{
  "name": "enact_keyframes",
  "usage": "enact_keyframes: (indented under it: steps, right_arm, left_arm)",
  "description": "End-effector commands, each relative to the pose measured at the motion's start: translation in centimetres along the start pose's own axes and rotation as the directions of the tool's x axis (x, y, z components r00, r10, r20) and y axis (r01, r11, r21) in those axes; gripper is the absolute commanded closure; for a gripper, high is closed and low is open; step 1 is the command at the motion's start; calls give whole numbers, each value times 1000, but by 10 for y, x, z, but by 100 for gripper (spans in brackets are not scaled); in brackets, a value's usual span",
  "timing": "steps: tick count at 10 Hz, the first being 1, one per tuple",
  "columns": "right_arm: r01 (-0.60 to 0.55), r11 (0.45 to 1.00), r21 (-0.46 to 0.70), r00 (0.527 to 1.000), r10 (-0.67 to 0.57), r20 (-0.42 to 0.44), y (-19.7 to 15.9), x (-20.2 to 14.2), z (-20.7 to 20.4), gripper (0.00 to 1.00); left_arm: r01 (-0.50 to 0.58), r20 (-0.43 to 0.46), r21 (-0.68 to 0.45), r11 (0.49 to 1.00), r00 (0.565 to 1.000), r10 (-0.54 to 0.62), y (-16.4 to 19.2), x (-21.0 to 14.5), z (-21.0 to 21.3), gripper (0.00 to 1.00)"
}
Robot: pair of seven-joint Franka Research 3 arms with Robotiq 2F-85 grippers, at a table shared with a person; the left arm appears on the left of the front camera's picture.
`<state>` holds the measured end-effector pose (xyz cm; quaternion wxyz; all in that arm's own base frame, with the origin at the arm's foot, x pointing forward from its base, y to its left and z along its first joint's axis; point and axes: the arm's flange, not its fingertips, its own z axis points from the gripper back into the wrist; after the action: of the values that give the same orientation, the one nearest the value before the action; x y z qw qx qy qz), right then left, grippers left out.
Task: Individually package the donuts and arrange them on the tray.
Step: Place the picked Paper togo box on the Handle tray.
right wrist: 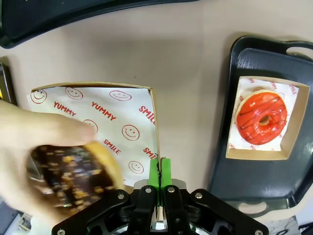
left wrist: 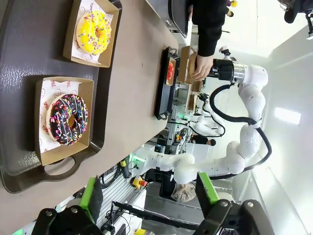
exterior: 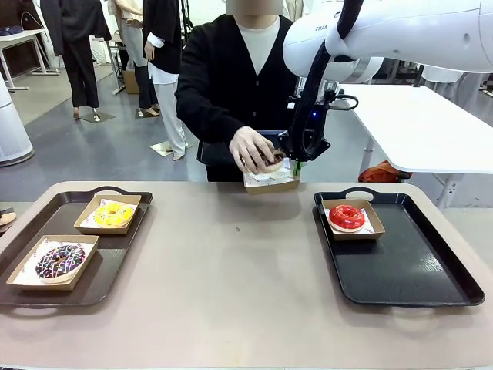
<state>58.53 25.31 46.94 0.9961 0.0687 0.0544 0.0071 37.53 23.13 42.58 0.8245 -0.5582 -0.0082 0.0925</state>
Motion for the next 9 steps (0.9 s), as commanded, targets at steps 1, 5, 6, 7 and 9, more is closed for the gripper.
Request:
enact_keyframes:
  steps: [1,5,6,7,9]
  right_arm:
    - [1,1000,1,1000,-1,5,-1,-1,1,100]
    - [1,1000,1,1000,-1,5,-1,-1,1,100]
    - [1,1000,1,1000,-1,5,-1,-1,1,100]
    - [1,1000,1,1000,-1,5,-1,-1,1,100]
    - [1,1000,1,1000,-1,5,-1,-1,1,100]
  left_arm:
    - [-9,6,9,1000,1000,9,-1,-2,1,0]
    - [-9,6,9,1000,1000,9,-1,-2,1,0]
    - [-9,6,9,1000,1000,9,-1,-2,1,0]
    - [-9,6,9,1000,1000,9,-1,-2,1,0]
    - [-9,6,9,1000,1000,9,-1,-2,1,0]
